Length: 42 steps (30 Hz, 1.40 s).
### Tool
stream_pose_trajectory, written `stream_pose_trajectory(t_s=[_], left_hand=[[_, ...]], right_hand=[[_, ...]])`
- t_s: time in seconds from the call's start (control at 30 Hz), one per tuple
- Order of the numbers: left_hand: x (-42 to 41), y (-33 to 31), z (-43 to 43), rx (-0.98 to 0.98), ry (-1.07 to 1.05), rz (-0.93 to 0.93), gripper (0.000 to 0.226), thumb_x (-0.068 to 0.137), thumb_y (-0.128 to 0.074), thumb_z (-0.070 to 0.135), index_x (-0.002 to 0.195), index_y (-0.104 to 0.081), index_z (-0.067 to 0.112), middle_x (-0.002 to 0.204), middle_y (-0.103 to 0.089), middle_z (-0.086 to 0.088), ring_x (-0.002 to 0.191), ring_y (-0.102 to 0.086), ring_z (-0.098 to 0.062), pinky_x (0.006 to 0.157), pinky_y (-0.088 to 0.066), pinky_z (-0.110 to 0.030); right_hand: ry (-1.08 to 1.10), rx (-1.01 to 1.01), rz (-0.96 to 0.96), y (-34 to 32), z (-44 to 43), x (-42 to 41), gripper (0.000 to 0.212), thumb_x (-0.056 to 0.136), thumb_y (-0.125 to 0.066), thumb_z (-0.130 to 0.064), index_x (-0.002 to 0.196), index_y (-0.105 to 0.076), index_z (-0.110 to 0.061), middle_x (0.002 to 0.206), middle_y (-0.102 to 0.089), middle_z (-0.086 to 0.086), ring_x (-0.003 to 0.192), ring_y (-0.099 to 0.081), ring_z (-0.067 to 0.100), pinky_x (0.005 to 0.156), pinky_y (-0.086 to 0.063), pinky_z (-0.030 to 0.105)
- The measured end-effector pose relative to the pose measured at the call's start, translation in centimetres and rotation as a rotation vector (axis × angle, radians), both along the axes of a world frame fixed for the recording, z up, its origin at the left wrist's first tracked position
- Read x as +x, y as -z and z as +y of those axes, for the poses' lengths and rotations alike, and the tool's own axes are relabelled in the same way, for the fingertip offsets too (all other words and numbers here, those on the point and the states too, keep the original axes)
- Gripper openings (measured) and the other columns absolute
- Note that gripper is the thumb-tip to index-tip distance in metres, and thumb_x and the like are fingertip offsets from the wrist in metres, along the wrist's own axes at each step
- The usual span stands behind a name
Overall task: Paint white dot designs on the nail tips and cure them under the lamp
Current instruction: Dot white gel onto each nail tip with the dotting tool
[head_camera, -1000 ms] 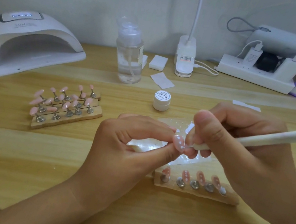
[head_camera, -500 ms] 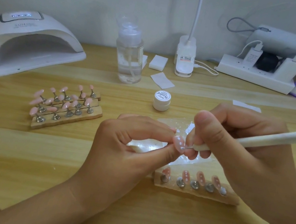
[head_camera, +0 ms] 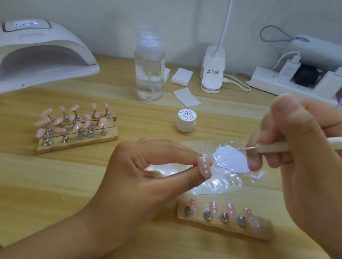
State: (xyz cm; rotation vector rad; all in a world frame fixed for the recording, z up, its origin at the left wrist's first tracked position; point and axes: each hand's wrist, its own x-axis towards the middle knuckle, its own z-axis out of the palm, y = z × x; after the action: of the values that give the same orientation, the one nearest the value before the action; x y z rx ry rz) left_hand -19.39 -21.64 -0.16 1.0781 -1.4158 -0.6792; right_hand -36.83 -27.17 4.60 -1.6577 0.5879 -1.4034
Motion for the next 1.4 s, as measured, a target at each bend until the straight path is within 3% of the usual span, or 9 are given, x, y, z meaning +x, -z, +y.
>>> stream_pose_trajectory(t_s=[0.17, 0.27, 0.33, 0.43, 0.7, 0.87, 1.03, 1.2, 1.4], left_hand=[[0.1, -0.1, 0.0, 0.018, 0.021, 0.018, 0.005, 0.076, -0.081, 0.027, 0.080, -0.080, 0.024, 0.083, -0.076, 0.006, 0.082, -0.072, -0.008, 0.058, -0.056, -0.041], [0.2, -0.2, 0.0, 0.015, 0.009, -0.025, 0.006, 0.076, -0.081, 0.031, 0.081, -0.079, 0.029, 0.082, -0.075, 0.012, 0.079, -0.068, -0.001, 0.062, -0.056, -0.032], [0.3, -0.2, 0.0, 0.005, -0.019, -0.069, 0.009, 0.075, -0.078, 0.035, 0.083, -0.078, 0.031, 0.081, -0.075, 0.015, 0.079, -0.068, 0.001, 0.071, -0.051, -0.017], [0.3, -0.3, -0.1, 0.019, -0.004, -0.029, 0.008, 0.074, -0.078, 0.031, 0.079, -0.077, 0.025, 0.080, -0.076, 0.010, 0.079, -0.070, -0.004, 0.074, -0.049, -0.011], [0.4, -0.4, 0.1, 0.004, 0.001, -0.050, 0.004, 0.076, -0.079, 0.032, 0.079, -0.077, 0.031, 0.080, -0.075, 0.011, 0.078, -0.070, -0.002, 0.074, -0.048, -0.011], [0.4, -0.5, 0.3, 0.018, -0.036, -0.104, 0.007, 0.074, -0.077, 0.044, 0.079, -0.075, 0.040, 0.080, -0.075, 0.016, 0.082, -0.070, -0.005, 0.080, -0.052, -0.037], [0.3, -0.7, 0.5, 0.066, -0.003, -0.172, 0.015, 0.068, -0.078, 0.047, 0.081, -0.074, 0.044, 0.086, -0.074, 0.020, 0.094, -0.067, -0.008, 0.080, -0.044, -0.016], [0.0, -0.6, 0.6, 0.117, 0.023, -0.196, 0.034, 0.067, -0.072, 0.057, 0.099, -0.069, 0.047, 0.096, -0.073, 0.021, 0.108, -0.059, -0.008, 0.080, -0.041, -0.004], [0.0, -0.4, 0.4, 0.200, 0.066, -0.217, 0.039, 0.074, -0.051, 0.071, 0.104, -0.063, 0.050, 0.113, -0.066, 0.025, 0.116, -0.051, 0.005, 0.088, -0.045, -0.028]], right_hand=[[0.125, -0.096, 0.170, -0.2, -0.2, -0.7, 0.040, 0.084, -0.063, -0.058, 0.059, -0.066, -0.027, 0.052, -0.058, 0.000, 0.043, -0.050, 0.011, 0.049, -0.038, 0.013], [0.089, -0.270, 0.472, -0.1, -0.3, -0.8, 0.014, 0.081, -0.071, -0.050, 0.083, -0.071, -0.036, 0.074, -0.066, -0.012, 0.071, -0.062, 0.003, 0.061, -0.041, 0.008], [0.019, -0.353, 0.634, 0.3, -0.4, -0.9, 0.030, 0.077, -0.074, -0.050, 0.099, -0.069, -0.030, 0.084, -0.061, -0.017, 0.084, -0.059, 0.006, 0.073, -0.042, 0.012], [-0.027, -0.400, 0.723, 0.9, -0.4, -0.7, 0.035, 0.075, -0.072, -0.050, 0.103, -0.066, -0.030, 0.086, -0.052, -0.029, 0.088, -0.053, 0.000, 0.083, -0.035, 0.014], [-0.029, -0.273, 0.686, 1.1, 0.7, -0.9, 0.028, 0.077, -0.068, -0.047, 0.102, -0.063, -0.034, 0.093, -0.055, -0.025, 0.095, -0.055, 0.007, 0.085, -0.037, 0.012], [-0.019, -0.278, 0.691, 0.6, 0.8, -0.7, 0.020, 0.075, -0.075, -0.035, 0.092, -0.065, -0.034, 0.087, -0.060, -0.016, 0.090, -0.056, 0.011, 0.081, -0.038, 0.016], [-0.007, -0.341, 0.711, 0.4, 0.9, -1.9, 0.017, 0.076, -0.072, -0.043, 0.090, -0.066, -0.035, 0.082, -0.060, -0.014, 0.086, -0.056, 0.010, 0.078, -0.042, 0.018], [0.047, -0.358, 0.667, 0.6, 0.5, -5.8, 0.019, 0.082, -0.073, -0.045, 0.097, -0.064, -0.037, 0.088, -0.062, -0.014, 0.086, -0.055, 0.015, 0.078, -0.042, 0.019], [0.108, -0.320, 0.717, 3.0, 1.0, -9.6, 0.021, 0.086, -0.066, -0.055, 0.098, -0.064, -0.037, 0.089, -0.062, -0.014, 0.088, -0.055, 0.011, 0.080, -0.040, 0.017]])
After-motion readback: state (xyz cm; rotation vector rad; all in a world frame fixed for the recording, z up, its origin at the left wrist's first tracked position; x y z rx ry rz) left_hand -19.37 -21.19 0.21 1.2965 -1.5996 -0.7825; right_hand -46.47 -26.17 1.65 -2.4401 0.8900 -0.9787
